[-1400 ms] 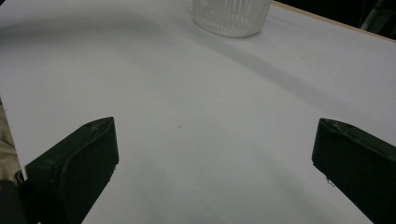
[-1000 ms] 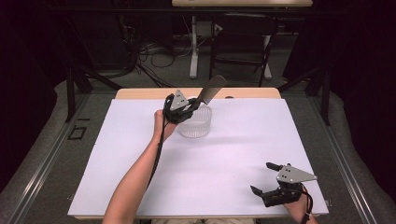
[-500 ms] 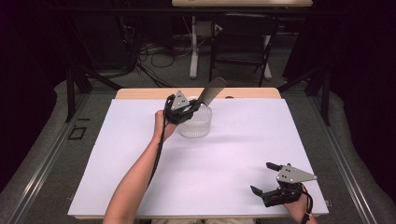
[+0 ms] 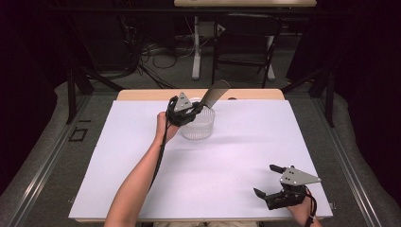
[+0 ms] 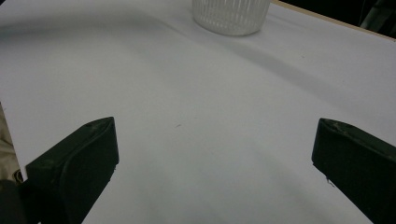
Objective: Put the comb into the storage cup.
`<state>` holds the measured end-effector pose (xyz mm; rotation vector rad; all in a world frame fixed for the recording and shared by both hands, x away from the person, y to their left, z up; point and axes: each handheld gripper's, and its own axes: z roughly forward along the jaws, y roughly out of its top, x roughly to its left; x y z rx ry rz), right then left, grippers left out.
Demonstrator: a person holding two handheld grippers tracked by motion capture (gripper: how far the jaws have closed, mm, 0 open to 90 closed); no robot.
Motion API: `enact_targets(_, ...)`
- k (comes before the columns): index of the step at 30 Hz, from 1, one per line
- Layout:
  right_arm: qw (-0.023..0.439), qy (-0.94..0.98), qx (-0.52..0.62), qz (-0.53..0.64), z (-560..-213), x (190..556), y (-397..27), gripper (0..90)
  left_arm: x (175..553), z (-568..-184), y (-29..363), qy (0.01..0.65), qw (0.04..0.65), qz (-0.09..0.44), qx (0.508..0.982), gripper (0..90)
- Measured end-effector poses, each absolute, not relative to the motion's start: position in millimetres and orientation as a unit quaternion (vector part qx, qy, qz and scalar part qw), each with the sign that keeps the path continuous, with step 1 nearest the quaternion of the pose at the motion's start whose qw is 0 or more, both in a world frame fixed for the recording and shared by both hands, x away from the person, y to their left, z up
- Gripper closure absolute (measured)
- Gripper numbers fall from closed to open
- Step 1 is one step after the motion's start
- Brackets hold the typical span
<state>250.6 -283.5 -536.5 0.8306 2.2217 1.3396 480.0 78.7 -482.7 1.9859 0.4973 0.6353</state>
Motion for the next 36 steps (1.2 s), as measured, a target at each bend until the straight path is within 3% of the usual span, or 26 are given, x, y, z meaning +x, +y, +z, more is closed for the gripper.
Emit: enact_targets(36,0.205,0.799,0.301,0.479,-537.2,251.1,-283.2,0.2,486.3,-492.0,77.0,0.204,0.452,0.237,0.835,71.4)
